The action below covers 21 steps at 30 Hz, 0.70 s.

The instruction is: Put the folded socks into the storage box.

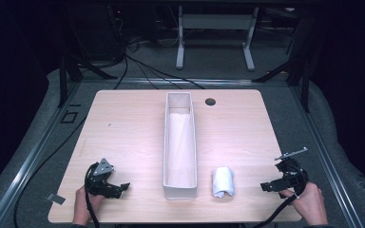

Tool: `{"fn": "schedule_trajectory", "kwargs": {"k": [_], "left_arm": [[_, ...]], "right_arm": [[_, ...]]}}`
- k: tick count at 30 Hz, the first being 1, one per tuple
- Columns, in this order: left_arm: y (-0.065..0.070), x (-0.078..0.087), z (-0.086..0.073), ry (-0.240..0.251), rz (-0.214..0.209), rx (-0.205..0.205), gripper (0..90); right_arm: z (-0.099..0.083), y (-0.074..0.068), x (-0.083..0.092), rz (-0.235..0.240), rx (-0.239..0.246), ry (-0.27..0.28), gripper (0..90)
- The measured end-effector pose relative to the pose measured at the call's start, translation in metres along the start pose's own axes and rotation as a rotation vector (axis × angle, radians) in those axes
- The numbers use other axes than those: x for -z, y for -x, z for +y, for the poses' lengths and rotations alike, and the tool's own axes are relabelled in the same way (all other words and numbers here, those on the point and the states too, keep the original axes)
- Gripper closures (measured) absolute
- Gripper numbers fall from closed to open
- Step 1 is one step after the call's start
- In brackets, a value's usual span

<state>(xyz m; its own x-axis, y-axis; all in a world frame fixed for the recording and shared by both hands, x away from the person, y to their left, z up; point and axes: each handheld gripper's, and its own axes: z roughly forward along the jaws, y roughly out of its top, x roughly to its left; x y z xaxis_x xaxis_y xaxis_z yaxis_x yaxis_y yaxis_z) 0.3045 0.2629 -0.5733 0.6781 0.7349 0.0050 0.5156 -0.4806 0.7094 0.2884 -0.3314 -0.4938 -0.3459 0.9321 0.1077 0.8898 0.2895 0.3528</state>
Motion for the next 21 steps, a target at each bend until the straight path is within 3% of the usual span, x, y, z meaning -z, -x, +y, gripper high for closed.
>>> {"fn": "schedule_trajectory", "kwargs": {"k": [3, 5, 6, 15, 18, 21], "left_arm": [[0.0, 0.0, 0.0, 0.0, 0.0, 0.0, 0.0], [0.0, 0.0, 0.0, 0.0, 0.0, 0.0, 0.0], [0.0, 0.0, 0.0, 0.0, 0.0, 0.0, 0.0], [0.0, 0.0, 0.0, 0.0, 0.0, 0.0, 0.0], [0.0, 0.0, 0.0, 0.0, 0.0, 0.0, 0.0], [0.0, 0.0, 0.0, 0.0, 0.0, 0.0, 0.0]], "right_arm": [[0.003, -0.004, 0.002, 0.011, 0.005, 0.002, 0.0], [0.005, -0.008, 0.002, -0.006, 0.008, -0.003, 0.0], [0.006, -0.009, 0.002, 0.018, 0.012, -0.003, 0.0], [0.016, -0.027, 0.002, 0.022, 0.041, -0.013, 0.0], [0.019, -0.032, 0.002, 0.053, 0.05, -0.009, 0.0], [0.024, -0.04, 0.0, 0.054, 0.061, -0.01, 0.0]]}}
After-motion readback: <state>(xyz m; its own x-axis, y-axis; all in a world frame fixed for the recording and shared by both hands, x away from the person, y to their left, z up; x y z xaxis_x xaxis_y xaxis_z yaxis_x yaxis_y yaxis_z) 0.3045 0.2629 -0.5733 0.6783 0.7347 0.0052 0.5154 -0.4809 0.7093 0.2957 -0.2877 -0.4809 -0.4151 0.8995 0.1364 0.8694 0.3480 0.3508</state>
